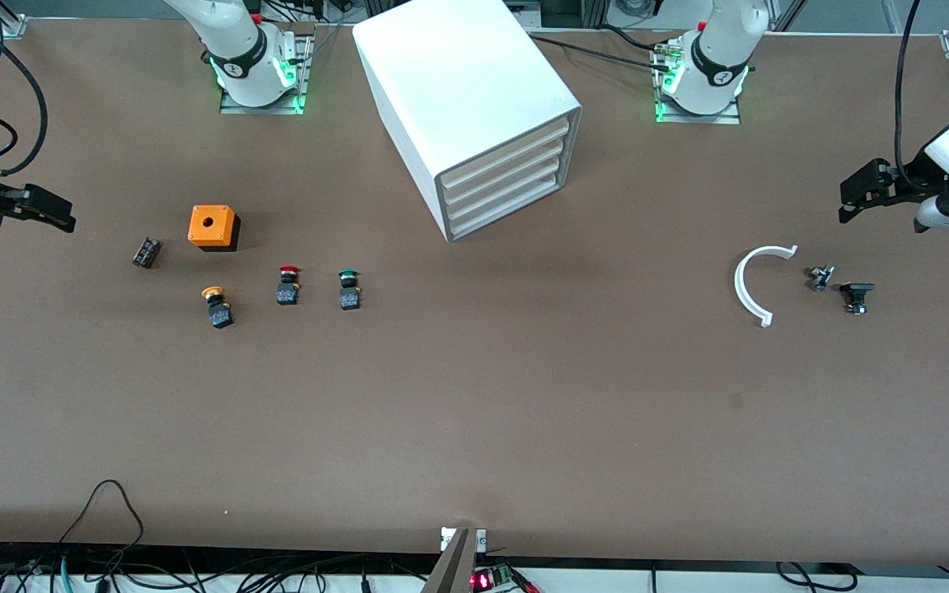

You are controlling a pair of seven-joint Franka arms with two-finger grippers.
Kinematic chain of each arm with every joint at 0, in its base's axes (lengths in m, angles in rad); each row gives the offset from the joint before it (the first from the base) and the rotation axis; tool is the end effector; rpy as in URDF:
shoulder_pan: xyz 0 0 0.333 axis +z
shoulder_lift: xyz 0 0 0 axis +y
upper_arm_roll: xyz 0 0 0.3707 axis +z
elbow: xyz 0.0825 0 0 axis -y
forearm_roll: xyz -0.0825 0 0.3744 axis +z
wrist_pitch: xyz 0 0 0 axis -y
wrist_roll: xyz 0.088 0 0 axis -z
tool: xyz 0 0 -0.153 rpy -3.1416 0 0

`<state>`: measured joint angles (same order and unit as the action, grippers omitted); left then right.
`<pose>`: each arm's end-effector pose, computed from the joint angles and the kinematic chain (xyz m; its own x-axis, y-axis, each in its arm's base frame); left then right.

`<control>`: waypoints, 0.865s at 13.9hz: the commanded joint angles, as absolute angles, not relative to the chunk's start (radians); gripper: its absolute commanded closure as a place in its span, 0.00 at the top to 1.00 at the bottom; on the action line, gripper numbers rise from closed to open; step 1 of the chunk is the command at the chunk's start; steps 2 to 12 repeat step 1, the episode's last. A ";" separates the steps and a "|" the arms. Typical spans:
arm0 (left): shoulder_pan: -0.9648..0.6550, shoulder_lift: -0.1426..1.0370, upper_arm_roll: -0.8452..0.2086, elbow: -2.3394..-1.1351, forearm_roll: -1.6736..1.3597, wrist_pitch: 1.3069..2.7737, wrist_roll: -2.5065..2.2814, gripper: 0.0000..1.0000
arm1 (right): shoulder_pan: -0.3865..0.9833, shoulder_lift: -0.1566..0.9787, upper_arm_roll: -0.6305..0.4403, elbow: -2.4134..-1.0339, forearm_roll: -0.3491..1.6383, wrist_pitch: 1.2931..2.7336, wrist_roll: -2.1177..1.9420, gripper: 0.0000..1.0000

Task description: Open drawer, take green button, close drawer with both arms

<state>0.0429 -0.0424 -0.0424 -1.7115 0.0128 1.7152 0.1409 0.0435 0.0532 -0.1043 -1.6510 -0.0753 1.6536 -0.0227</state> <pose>0.5424 0.0016 0.6034 0.9889 -0.1418 0.0435 -0.1410 -0.9898 -0.0208 0.5627 -0.0438 0.5741 0.9981 -0.0320 -0.0524 -0.0278 -0.9965 0.0789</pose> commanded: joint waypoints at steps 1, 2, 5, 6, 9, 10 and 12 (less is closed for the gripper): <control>0.041 -0.021 -0.038 -1.674 0.002 1.689 0.155 1.00 | 0.052 -0.037 -0.115 -1.779 -0.049 1.741 -0.040 1.00; 0.041 -0.021 -0.038 -1.674 0.002 1.689 0.155 1.00 | 0.052 -0.037 -0.115 -1.779 -0.049 1.741 -0.040 1.00; 0.041 -0.021 -0.038 -1.674 0.002 1.689 0.155 1.00 | 0.052 -0.037 -0.115 -1.779 -0.049 1.741 -0.040 1.00; 0.041 -0.021 -0.038 -1.674 0.002 1.689 0.155 1.00 | 0.052 -0.037 -0.115 -1.779 -0.049 1.741 -0.040 1.00; 0.041 -0.021 -0.038 -1.674 0.002 1.689 0.155 1.00 | 0.052 -0.037 -0.115 -1.779 -0.049 1.741 -0.040 1.00; 0.041 -0.021 -0.038 -1.674 0.002 1.689 0.155 1.00 | 0.052 -0.037 -0.115 -1.779 -0.049 1.741 -0.040 1.00; 0.041 -0.021 -0.038 -1.674 0.002 1.689 0.155 1.00 | 0.052 -0.037 -0.115 -1.779 -0.049 1.741 -0.040 1.00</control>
